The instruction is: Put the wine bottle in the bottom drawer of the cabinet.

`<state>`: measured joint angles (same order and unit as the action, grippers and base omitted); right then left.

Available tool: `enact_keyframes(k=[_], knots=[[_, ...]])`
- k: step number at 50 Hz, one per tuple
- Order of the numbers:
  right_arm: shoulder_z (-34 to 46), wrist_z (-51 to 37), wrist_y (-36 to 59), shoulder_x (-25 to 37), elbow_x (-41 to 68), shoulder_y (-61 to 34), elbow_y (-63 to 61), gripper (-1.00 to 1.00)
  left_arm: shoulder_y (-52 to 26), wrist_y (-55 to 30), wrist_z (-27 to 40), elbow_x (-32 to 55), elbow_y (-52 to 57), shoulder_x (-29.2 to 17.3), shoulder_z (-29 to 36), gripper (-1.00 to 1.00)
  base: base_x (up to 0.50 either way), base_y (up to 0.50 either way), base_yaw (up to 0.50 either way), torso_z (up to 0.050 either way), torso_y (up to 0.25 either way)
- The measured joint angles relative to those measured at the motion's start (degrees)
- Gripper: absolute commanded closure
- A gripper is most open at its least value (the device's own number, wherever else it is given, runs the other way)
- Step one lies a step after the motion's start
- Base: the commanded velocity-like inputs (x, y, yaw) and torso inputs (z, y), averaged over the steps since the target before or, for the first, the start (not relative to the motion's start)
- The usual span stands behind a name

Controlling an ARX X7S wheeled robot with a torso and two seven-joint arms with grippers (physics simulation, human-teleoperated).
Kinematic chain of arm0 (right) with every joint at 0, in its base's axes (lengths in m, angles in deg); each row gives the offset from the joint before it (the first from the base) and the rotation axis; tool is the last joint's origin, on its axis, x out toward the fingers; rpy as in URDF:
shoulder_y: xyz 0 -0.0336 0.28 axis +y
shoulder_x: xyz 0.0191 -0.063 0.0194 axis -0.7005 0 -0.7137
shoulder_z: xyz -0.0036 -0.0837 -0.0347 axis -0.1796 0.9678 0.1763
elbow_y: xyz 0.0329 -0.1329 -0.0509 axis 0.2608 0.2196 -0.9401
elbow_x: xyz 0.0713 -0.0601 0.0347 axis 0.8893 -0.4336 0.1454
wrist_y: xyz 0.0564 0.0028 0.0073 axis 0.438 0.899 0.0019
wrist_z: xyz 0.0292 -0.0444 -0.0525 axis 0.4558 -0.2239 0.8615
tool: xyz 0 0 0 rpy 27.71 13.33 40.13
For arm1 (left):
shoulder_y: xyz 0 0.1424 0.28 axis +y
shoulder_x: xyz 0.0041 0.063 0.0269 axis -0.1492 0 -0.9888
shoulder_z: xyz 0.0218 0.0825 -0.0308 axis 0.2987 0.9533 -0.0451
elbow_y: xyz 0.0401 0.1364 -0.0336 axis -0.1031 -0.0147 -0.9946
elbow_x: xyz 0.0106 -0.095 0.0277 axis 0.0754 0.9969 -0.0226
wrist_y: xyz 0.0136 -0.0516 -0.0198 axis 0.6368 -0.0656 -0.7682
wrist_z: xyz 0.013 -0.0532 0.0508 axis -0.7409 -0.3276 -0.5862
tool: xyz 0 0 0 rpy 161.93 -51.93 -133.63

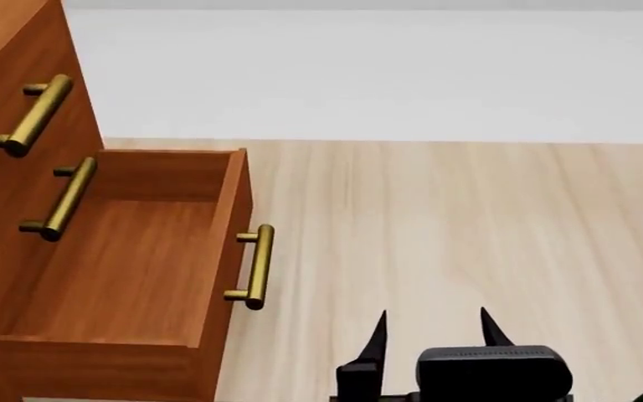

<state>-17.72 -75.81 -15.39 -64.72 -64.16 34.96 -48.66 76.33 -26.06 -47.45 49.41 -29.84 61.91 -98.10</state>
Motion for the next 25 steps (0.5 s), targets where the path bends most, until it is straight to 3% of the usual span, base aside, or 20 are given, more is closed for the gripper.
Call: enact_keyframes(k=[11, 25], knots=[[0.5, -0.3, 0.0, 0.1, 0.1, -1.0, 0.9, -1.0, -2.4, 0.4, 4.4, 1.2, -4.0, 1.2, -15.7, -1.0, 0.0, 0.0, 0.0, 0.0, 0.0], [0.6, -0.4, -0.1, 0.4, 0.7, -1.8, 1.8, -1.0, -4.3, -2.0, 11.1, -0.6, -3.5, 1.9, -26.6, -1.0, 0.0, 0.0, 0.0, 0.0, 0.0]])
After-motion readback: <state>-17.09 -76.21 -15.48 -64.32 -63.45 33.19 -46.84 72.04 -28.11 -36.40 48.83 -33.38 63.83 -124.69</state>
